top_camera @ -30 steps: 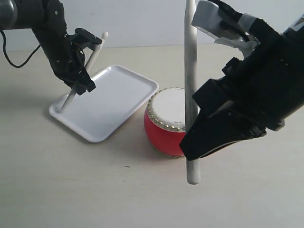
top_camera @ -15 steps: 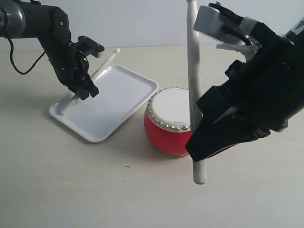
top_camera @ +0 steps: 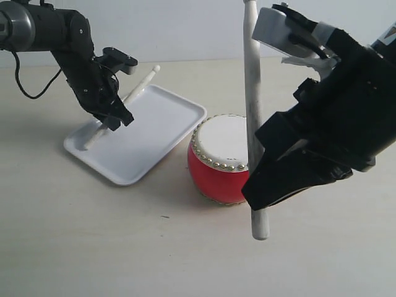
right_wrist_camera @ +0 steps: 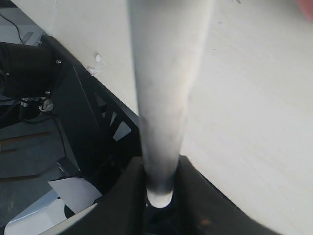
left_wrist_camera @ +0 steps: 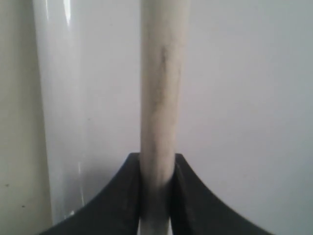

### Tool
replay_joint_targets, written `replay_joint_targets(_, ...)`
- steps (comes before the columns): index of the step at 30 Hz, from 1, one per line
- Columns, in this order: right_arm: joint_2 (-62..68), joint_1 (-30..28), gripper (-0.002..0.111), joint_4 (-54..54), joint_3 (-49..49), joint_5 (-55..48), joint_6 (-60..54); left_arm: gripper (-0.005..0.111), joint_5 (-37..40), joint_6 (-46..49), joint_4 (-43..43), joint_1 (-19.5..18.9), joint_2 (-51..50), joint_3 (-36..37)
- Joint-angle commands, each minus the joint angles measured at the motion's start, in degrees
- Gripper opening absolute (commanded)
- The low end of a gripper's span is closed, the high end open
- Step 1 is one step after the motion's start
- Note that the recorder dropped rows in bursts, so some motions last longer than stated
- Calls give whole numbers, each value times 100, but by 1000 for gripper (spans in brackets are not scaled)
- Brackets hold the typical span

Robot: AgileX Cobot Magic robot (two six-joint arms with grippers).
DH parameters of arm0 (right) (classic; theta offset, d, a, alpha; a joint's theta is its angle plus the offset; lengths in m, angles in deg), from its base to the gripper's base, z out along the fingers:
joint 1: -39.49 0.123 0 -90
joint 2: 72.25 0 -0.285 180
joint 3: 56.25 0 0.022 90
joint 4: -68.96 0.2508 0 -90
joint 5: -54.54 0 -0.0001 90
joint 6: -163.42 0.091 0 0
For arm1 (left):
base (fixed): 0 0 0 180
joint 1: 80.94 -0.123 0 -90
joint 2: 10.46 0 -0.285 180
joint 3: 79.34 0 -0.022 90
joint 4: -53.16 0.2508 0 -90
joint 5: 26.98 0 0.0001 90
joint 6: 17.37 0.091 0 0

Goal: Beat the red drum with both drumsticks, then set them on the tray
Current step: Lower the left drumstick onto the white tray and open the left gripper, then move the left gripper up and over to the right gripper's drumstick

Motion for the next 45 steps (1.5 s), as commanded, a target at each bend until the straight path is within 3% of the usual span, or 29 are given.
replay_joint_targets(1,-19,9,0,-11,42,0,99,0,-35,-430,-121,-22,-169,-13)
replay_joint_targets(12,-19,9,0,-11,42,0,99,1,-33,-449,-146,-47,-136,-13)
replay_joint_targets(14,-19,9,0,-11,42,26,99,11,-18,-458,-146,-47,-136,-13)
replay_joint_targets(15,-19,9,0,-11,42,26,99,23,7,-458,-146,-47,-136,-13)
replay_joint_targets(17,-19,9,0,-11,42,26,99,36,6,-458,-146,-47,-124,-13)
replay_joint_targets(20,-19,9,0,-11,42,26,99,48,35,-472,-146,-47,-62,-13)
replay_joint_targets(28,-19,9,0,-11,42,153,89,51,344,-648,-353,-47,326,-13)
replay_joint_targets(33,-19,9,0,-11,30,409,33,50,865,-426,-1612,-73,633,-13)
replay_joint_targets(38,-19,9,0,-47,32,567,-27,50,1824,326,-3512,-114,759,-13)
replay_joint_targets(45,-19,9,0,-52,-137,977,-96,50,1899,1017,-5079,-141,950,236)
